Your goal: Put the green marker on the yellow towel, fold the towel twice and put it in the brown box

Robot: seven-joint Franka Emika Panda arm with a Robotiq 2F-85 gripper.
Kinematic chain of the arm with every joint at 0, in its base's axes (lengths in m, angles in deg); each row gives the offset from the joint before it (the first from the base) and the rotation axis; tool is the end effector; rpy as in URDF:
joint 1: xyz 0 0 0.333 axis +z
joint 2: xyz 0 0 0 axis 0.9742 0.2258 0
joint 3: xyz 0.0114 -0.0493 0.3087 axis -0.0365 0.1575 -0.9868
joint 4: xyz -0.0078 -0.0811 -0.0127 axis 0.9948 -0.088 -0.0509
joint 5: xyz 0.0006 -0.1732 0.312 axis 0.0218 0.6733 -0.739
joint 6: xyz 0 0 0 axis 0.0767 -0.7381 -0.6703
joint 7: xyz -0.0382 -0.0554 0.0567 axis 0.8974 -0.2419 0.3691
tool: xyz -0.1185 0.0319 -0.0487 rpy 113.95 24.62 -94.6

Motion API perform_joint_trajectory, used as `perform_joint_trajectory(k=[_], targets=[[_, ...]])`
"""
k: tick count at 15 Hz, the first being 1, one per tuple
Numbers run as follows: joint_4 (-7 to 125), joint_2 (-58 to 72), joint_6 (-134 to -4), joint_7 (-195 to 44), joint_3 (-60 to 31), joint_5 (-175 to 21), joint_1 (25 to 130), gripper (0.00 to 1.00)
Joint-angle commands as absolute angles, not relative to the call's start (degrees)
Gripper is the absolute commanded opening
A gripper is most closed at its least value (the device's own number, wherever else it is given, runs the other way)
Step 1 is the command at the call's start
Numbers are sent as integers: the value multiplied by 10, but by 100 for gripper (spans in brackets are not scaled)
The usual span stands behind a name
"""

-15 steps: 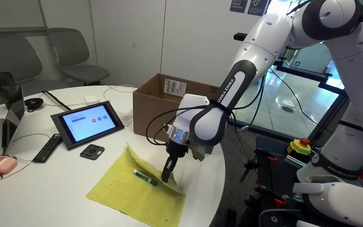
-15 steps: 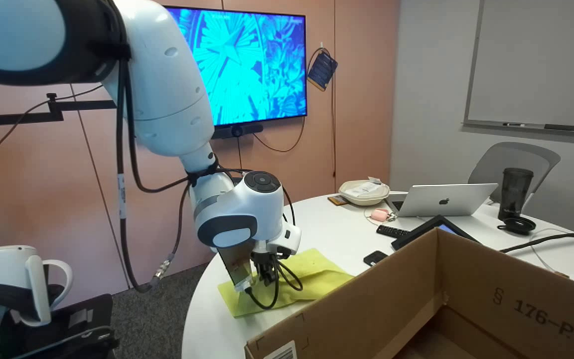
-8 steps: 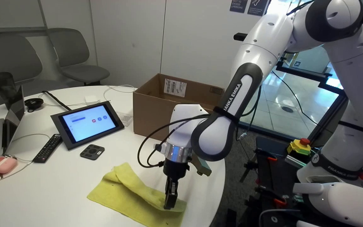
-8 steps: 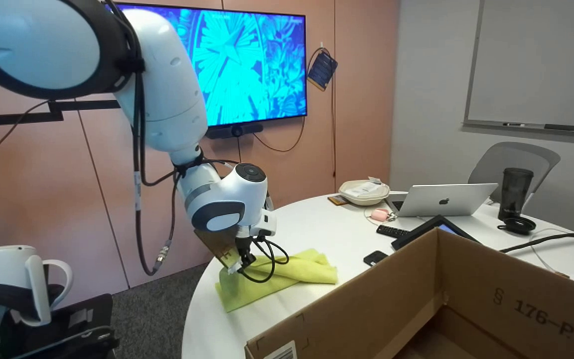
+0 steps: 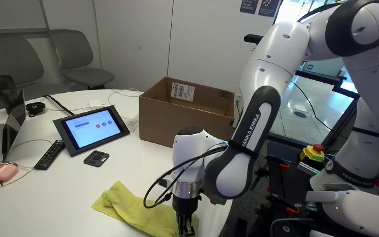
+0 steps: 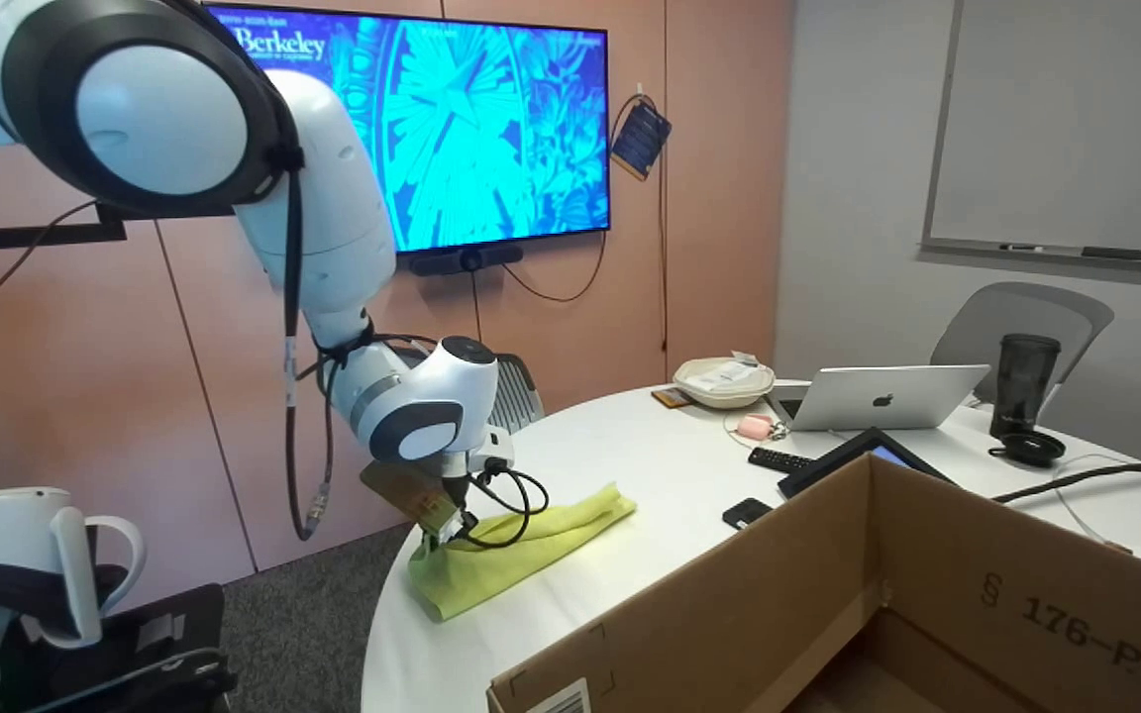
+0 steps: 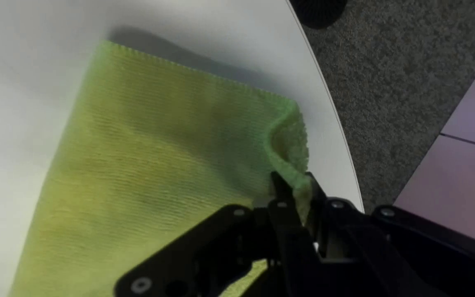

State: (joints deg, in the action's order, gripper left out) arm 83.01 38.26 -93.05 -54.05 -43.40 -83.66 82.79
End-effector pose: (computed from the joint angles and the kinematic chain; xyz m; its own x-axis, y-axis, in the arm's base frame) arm 0.4723 0.2948 0.0722 0.8048 0.5926 0.0320 0.5669 -0.7518 -0.3368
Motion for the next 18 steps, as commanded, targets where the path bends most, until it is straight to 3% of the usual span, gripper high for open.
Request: perform_joint_trajectory(k=[1,9,18], targets=[[799,392,-912,-558,-406,-818,864,37],[820,360,-909,-532,-416,-819,847,99],[925,301,-882,-261,-474,-762,716,100]])
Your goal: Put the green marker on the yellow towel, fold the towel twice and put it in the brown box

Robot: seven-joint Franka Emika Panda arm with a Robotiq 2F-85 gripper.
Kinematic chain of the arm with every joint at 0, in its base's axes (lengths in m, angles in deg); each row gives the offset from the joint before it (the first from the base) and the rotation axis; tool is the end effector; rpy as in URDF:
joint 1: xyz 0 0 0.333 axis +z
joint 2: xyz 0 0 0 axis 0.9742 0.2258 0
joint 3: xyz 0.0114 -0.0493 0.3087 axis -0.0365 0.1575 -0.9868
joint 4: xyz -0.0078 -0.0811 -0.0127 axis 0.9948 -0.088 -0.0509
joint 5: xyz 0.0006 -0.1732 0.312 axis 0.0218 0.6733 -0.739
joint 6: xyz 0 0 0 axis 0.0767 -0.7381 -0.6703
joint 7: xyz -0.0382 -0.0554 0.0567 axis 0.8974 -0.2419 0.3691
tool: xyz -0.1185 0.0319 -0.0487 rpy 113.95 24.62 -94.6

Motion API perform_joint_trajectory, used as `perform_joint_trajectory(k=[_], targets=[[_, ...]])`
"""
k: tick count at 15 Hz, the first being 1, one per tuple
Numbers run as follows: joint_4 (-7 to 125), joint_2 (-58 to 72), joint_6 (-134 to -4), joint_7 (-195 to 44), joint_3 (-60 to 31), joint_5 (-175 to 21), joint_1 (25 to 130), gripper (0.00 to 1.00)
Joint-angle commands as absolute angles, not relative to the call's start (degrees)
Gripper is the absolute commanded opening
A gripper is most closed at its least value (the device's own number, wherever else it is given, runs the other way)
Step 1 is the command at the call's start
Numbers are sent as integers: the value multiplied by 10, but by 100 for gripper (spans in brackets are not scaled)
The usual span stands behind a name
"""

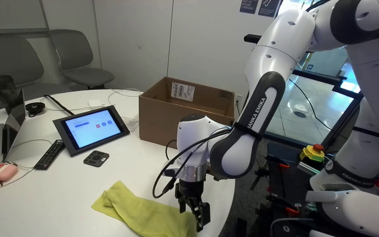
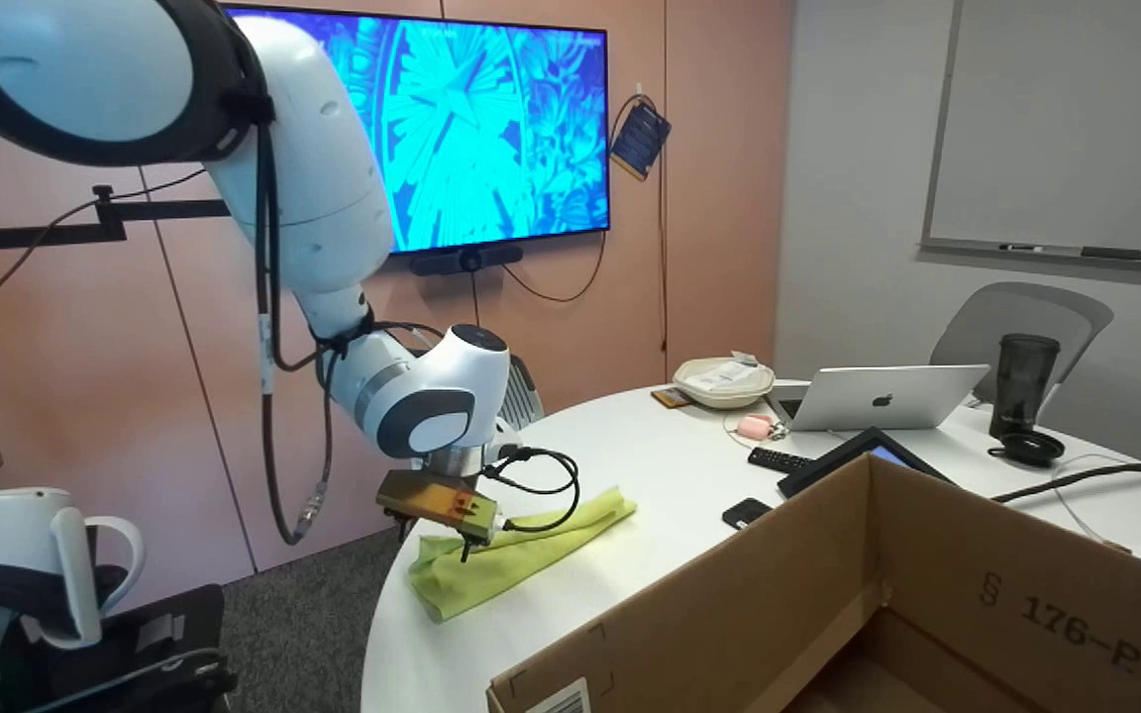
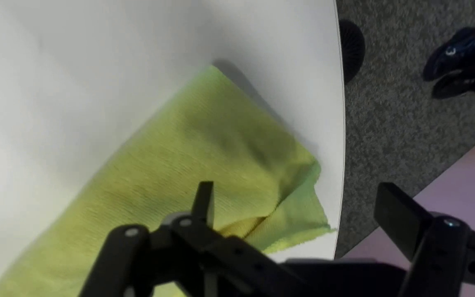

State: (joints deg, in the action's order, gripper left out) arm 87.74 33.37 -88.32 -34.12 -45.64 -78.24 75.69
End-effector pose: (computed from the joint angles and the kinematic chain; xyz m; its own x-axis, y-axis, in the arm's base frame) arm 0.4710 0.2505 0.0942 0.5328 0.8408 0.0951 0.8198 -0.4850 -0.3045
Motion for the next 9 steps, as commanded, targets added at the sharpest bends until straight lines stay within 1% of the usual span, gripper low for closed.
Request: perform_joint_trajectory(k=[1,9], targets=[[935,296,-883,-231,-474,-756,708,100],[960,296,-887,-47,-444,-693,719,100]])
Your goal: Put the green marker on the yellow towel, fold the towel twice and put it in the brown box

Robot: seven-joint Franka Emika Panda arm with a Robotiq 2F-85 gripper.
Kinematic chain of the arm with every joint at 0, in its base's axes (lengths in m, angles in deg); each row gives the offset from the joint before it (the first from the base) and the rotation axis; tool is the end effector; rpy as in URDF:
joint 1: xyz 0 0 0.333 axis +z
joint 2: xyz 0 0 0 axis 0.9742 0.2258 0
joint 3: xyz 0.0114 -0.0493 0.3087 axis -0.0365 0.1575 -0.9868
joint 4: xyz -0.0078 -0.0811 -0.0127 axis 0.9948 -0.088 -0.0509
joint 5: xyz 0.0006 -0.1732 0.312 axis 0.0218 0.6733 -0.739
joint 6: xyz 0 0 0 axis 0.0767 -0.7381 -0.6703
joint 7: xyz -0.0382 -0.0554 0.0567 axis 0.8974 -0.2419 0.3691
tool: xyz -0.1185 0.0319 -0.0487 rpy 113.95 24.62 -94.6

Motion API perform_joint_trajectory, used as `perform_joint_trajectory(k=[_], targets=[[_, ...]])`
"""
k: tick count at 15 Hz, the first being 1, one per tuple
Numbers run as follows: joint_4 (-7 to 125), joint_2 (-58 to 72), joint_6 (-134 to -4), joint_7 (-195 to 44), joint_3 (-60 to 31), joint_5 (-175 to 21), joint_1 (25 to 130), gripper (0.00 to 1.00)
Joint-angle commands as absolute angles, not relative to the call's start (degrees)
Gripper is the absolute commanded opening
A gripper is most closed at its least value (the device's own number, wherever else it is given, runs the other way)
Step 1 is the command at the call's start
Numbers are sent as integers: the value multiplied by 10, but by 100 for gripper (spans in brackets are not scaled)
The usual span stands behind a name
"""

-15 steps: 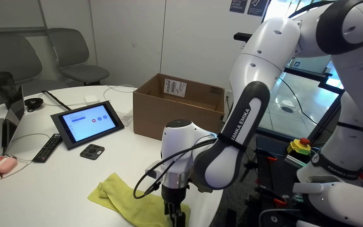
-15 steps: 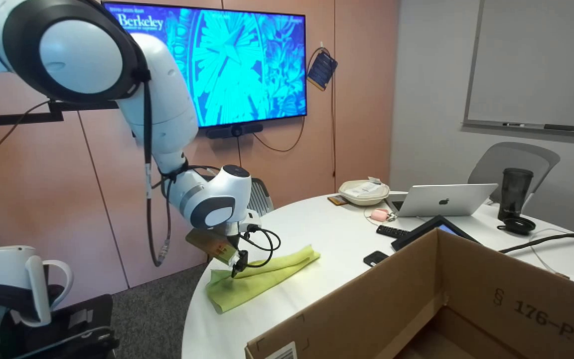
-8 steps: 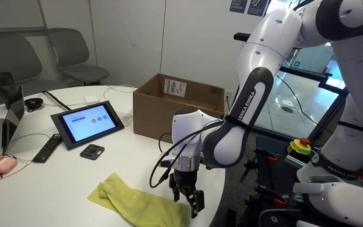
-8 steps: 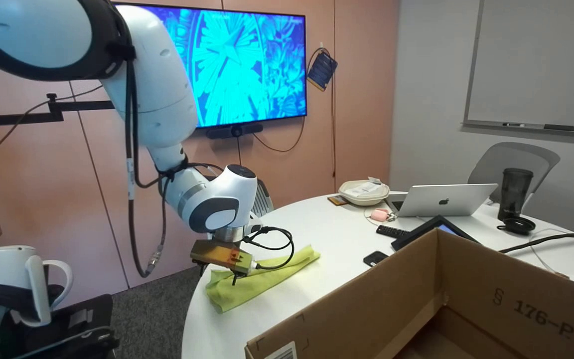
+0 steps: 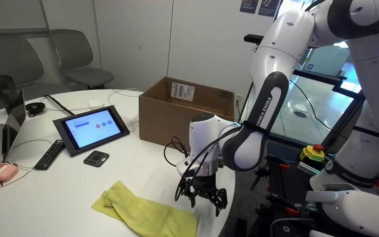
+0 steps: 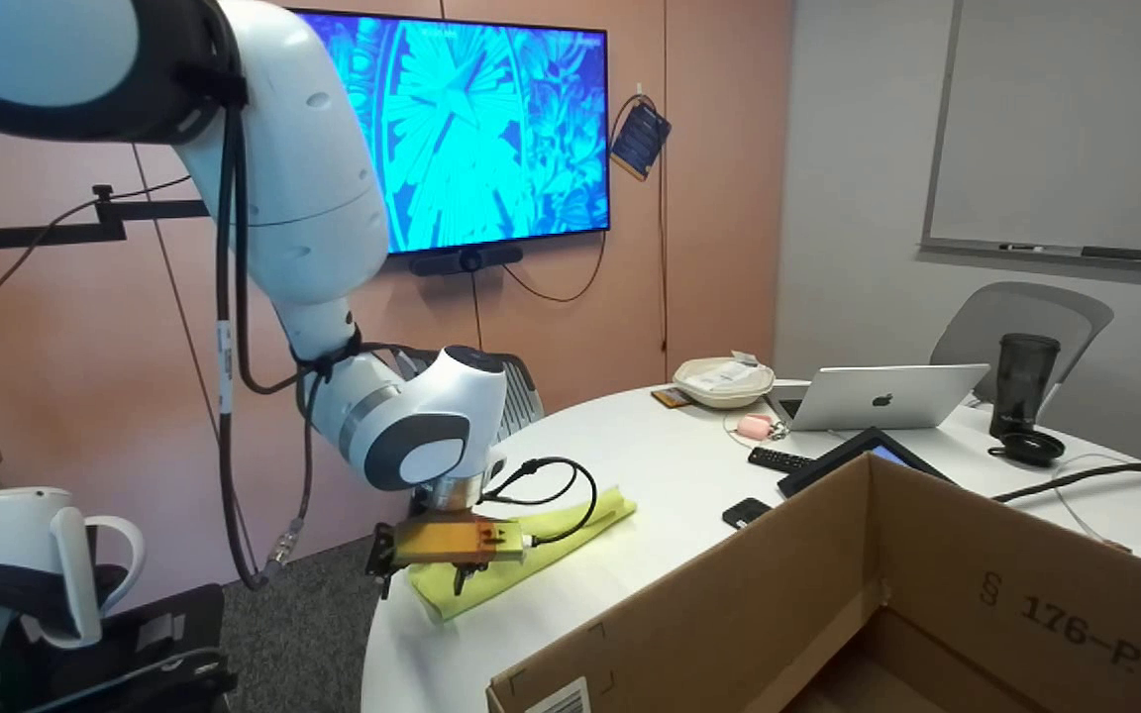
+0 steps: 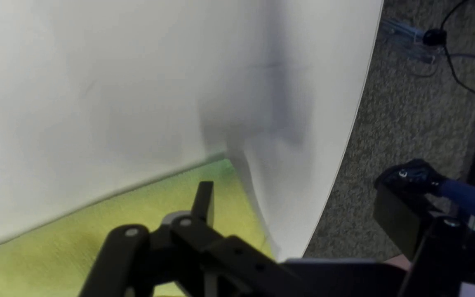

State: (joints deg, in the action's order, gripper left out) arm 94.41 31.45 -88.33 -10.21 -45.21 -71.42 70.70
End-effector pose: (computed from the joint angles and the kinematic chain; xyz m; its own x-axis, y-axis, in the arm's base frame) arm 0.4463 0.2012 0.0811 0.1104 0.9832 0.1452 0.9624 -0.0692 -0.2627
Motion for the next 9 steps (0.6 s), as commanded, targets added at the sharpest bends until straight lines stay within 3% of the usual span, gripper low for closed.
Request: perform_joint_trajectory(k=[1,9], targets=[[958,298,-887,-29,-440,-685,724,100],[942,304,-923,62,-390,-600,813,100]])
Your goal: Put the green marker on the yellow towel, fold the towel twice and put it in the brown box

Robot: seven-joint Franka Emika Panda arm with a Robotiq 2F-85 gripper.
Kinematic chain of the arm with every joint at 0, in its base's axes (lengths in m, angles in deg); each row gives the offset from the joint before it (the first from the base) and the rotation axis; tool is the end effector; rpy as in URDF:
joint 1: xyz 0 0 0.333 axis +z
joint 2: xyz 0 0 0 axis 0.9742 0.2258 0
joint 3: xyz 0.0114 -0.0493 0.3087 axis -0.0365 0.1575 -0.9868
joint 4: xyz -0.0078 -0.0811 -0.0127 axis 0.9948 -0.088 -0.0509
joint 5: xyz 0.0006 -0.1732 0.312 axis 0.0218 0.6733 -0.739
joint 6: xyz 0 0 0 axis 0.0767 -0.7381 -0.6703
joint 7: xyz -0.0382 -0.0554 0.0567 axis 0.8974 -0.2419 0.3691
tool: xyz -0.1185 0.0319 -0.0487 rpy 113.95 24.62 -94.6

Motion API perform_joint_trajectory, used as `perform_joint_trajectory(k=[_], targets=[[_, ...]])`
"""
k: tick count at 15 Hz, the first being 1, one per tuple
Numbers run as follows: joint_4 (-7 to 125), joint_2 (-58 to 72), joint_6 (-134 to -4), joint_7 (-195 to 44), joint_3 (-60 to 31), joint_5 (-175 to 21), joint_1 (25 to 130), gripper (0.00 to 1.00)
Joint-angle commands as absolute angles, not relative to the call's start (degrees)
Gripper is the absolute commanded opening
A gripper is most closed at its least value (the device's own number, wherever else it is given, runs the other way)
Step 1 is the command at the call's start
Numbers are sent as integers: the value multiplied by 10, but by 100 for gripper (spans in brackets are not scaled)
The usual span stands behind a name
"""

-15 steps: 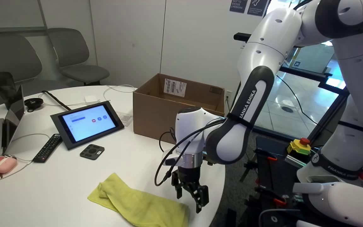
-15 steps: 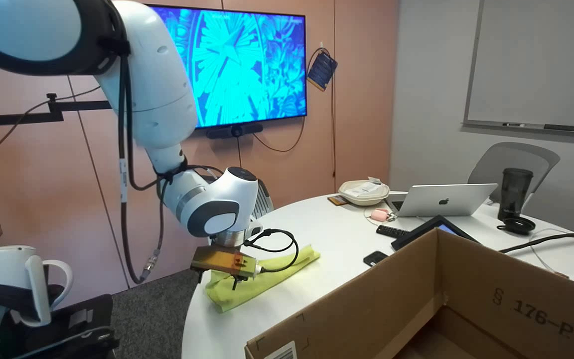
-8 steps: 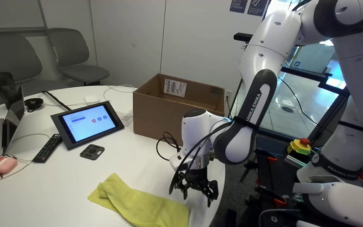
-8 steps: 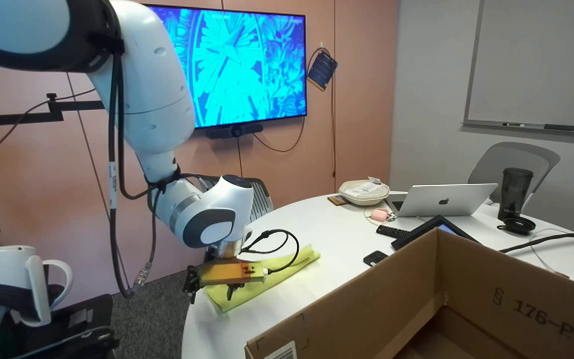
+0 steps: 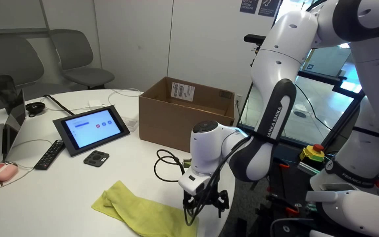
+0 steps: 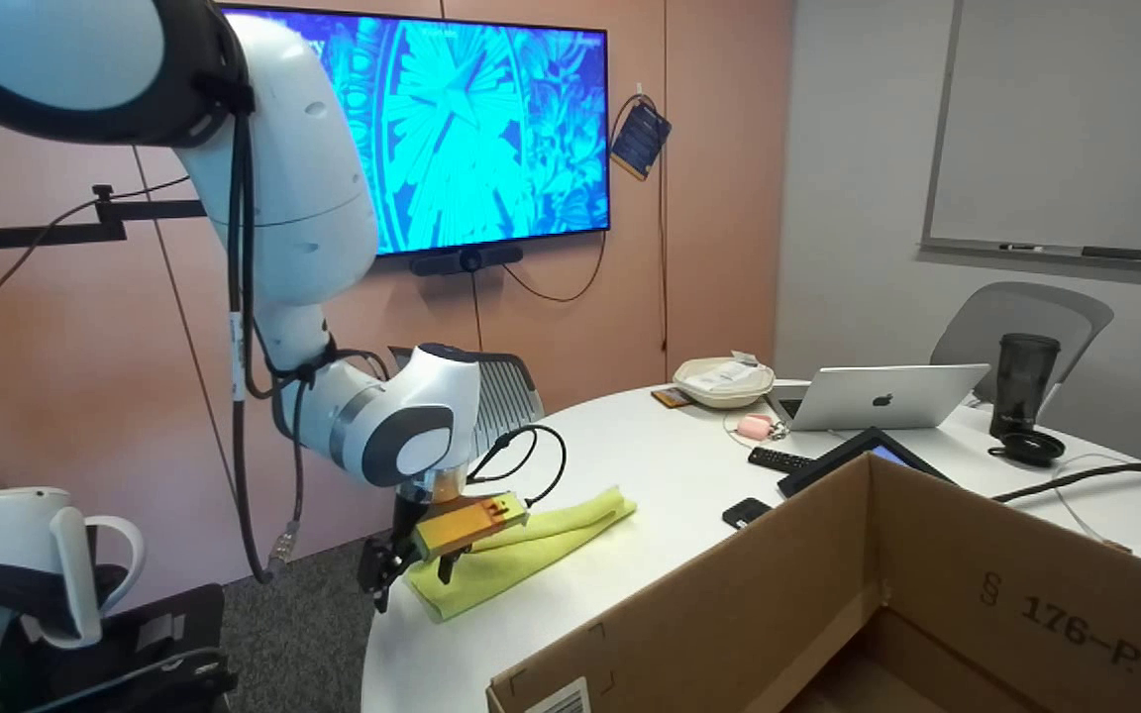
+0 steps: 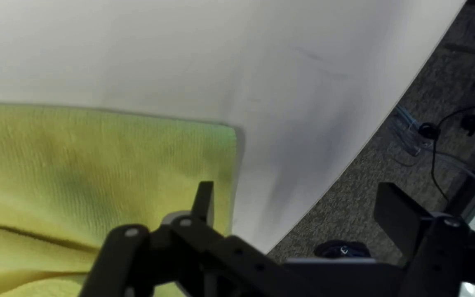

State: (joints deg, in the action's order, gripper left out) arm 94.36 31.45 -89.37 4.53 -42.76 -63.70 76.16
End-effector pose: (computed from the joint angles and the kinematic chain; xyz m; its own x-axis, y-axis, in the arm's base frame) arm 0.4338 0.2254 0.0765 -0.3242 0.9333 0.1547 0.9214 0.3486 -0.1719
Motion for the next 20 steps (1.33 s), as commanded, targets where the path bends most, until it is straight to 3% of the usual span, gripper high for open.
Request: perform_joint_trajectory(k=[1,10,20], targets=[[938,308,-936,63,-381,-587,825,100],[914,329,-996,48,-327,-544,890,100],[889,368,-997,36,-314,-553,893,100]])
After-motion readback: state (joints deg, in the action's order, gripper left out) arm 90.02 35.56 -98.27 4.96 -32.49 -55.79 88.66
